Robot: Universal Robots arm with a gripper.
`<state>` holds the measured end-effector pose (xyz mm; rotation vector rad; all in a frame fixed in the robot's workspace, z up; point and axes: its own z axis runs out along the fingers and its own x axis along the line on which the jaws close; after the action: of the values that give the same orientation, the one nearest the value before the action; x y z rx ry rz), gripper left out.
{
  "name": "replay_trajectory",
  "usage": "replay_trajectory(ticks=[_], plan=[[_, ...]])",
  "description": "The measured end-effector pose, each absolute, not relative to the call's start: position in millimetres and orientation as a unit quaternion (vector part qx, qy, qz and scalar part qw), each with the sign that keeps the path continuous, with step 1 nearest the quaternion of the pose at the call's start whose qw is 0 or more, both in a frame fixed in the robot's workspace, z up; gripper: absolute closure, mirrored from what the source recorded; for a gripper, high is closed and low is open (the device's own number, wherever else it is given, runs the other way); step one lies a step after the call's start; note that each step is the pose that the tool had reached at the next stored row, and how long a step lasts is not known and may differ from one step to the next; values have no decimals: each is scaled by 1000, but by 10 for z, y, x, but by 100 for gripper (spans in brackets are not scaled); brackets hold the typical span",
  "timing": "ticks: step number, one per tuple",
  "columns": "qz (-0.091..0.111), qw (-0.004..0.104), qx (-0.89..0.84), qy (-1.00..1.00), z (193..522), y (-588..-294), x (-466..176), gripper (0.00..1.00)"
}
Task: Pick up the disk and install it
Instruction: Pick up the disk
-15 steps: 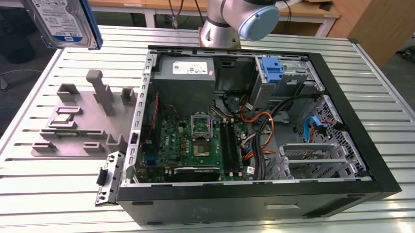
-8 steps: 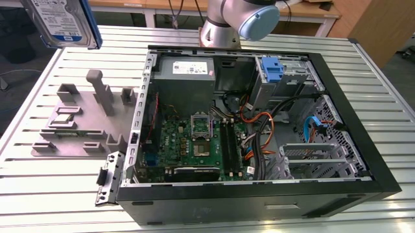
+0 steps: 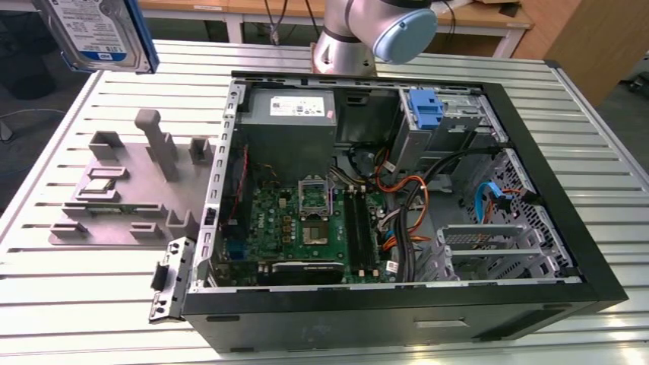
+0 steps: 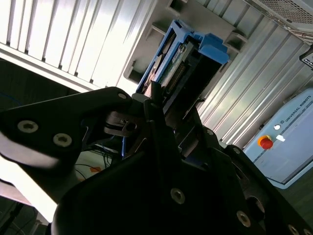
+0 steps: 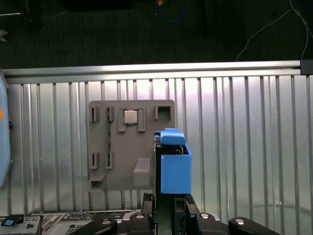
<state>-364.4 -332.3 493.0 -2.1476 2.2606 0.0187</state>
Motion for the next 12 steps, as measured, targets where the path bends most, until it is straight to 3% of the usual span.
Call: replay_trajectory(ticks=[12], plan=[[6, 12, -689, 725, 4937, -3323, -3616, 65]])
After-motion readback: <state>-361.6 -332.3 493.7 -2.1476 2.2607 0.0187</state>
